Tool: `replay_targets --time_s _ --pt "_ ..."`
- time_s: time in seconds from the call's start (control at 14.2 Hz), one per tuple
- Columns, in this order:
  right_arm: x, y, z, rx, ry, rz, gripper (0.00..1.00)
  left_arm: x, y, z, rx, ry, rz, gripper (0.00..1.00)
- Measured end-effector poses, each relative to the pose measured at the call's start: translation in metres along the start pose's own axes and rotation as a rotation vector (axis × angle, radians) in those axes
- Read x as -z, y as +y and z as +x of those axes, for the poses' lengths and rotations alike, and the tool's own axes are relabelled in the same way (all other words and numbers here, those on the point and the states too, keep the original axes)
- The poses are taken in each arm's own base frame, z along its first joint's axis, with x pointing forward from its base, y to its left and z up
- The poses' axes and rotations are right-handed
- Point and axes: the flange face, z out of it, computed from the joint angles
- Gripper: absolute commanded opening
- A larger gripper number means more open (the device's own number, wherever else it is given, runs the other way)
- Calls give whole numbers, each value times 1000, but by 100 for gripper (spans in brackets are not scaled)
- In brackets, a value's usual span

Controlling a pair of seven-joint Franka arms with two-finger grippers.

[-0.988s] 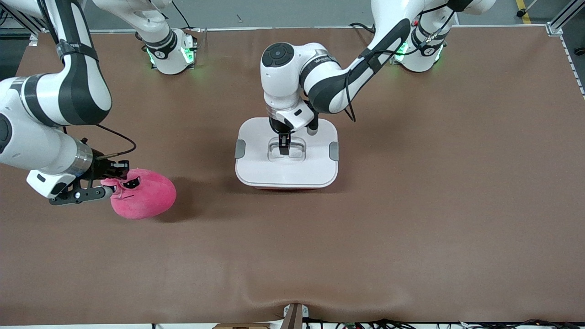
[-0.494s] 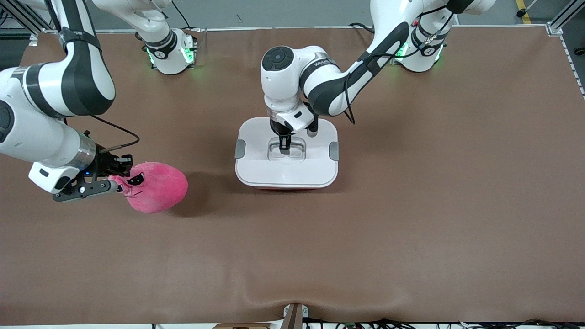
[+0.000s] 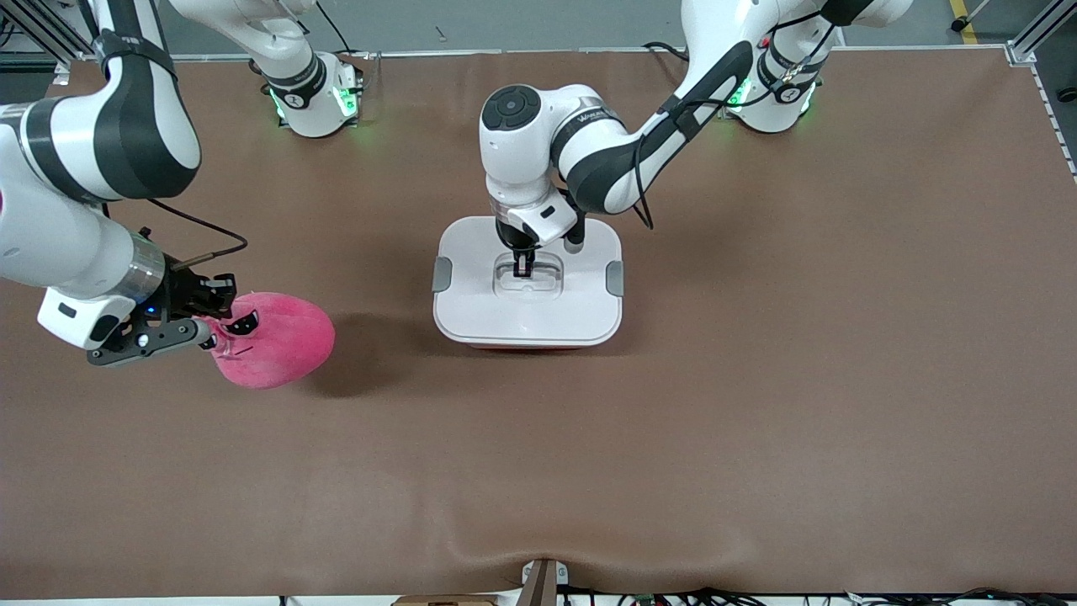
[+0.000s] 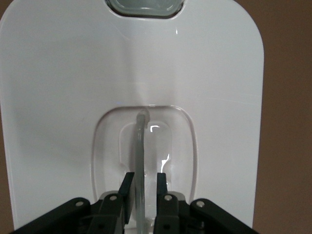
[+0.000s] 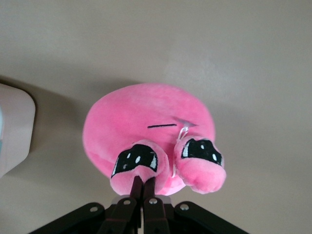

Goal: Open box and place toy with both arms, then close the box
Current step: 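Lift the lid off with the left gripper while the right gripper lifts the toy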

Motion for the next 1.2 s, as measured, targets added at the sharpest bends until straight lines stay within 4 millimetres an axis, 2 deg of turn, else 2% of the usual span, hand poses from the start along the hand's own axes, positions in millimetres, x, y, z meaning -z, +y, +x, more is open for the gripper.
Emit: replay_targets --time_s 0.21,0.49,0.71,0.99,1.2 --pt "11 -3 1 84 12 -2 0 1 0 0 1 -1 -1 0" --pt "9 -6 -2 207 -17 7 0 4 4 0 6 -6 -6 0" --pt "14 -17 1 302 -10 5 0 12 7 2 10 -8 -14 0" --pt "27 -45 0 371 -22 6 0 43 11 8 -11 7 -36 0" --pt "41 -77 0 424 -13 -1 0 73 33 33 12 12 -52 0"
